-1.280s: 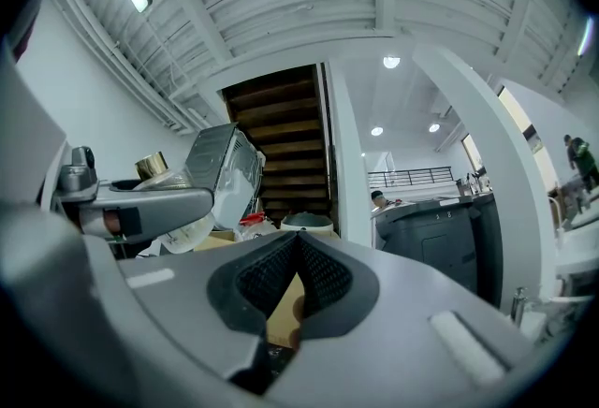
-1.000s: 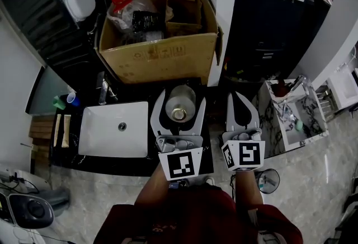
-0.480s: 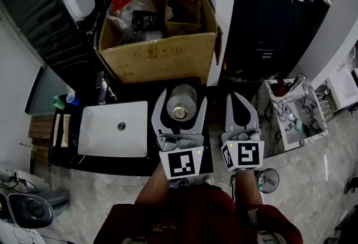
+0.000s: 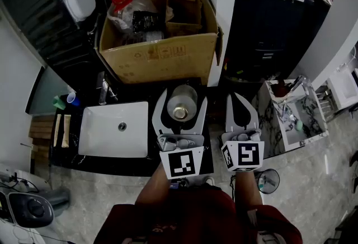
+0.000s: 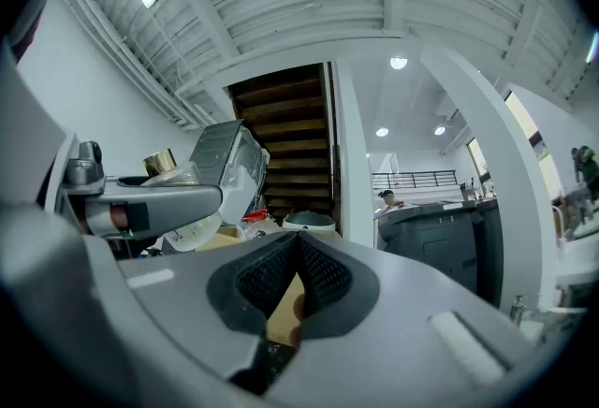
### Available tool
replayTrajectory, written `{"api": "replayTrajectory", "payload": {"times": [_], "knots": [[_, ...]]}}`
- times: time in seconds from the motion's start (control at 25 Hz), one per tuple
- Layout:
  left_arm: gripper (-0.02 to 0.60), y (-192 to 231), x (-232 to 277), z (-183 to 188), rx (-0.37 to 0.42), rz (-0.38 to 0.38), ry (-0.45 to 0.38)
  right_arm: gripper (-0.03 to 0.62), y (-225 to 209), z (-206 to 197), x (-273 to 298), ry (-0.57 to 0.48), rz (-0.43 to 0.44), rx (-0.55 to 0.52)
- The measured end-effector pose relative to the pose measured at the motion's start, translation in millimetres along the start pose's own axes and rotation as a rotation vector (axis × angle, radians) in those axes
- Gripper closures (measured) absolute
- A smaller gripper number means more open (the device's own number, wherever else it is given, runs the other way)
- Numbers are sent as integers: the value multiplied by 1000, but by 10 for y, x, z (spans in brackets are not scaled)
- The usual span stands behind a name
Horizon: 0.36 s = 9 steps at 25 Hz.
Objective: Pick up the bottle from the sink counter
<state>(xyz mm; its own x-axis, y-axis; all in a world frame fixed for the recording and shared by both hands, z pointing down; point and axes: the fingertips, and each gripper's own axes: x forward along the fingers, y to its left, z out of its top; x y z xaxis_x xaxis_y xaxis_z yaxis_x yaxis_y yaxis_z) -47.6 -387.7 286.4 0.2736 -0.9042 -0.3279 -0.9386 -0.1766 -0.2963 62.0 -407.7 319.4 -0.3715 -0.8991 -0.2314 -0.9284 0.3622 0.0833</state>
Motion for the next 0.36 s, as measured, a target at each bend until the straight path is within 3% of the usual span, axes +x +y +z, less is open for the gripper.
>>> {"api": "replayTrajectory", "payload": {"times": [0.36], "knots": [[247,-31,5,-13,2,0,0,592,-34,-31,-13,2,-6,9]]}}
